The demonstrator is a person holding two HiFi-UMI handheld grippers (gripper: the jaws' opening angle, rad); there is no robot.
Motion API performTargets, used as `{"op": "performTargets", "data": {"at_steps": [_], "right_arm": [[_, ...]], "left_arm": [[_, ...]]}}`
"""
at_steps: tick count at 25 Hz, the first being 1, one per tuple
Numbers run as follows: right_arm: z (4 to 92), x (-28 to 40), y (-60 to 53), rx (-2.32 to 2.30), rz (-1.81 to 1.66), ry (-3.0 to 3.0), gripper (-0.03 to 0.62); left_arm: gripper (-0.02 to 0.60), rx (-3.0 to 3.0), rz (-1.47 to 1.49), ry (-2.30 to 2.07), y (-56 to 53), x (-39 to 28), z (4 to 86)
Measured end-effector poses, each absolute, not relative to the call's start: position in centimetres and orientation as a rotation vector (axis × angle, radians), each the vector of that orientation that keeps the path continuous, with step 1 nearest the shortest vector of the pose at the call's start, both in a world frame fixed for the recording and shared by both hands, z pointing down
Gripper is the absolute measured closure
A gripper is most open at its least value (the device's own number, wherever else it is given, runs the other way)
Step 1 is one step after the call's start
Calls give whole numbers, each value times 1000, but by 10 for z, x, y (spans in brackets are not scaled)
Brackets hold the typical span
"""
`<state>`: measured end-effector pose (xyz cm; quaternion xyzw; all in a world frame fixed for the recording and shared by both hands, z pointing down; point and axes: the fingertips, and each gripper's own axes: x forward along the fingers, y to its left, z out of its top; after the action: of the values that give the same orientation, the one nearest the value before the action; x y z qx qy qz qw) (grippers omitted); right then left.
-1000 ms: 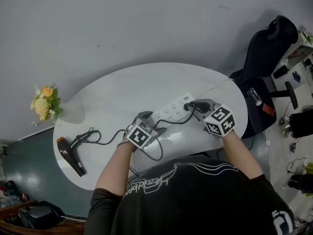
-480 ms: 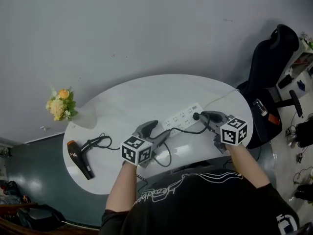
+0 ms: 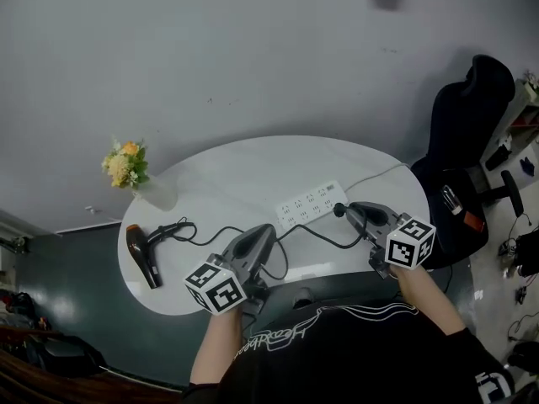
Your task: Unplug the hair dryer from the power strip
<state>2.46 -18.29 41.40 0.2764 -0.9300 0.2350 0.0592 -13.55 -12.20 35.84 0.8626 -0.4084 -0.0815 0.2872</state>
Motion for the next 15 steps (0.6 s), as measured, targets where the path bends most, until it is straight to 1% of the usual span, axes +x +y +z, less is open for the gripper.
{"op": "performTargets", "data": {"at_steps": [6, 11, 15], "right_arm": [[383, 56, -139, 811, 715, -2912, 565], [366, 80, -114, 821, 699, -2983, 565], [357, 91, -95, 815, 658, -3008, 565]], "left_arm": [[578, 2335, -123, -1166, -71, -88, 333], [578, 2398, 48, -1279, -42, -59, 326], [578, 2400, 23, -1271, -25, -44, 323]]}}
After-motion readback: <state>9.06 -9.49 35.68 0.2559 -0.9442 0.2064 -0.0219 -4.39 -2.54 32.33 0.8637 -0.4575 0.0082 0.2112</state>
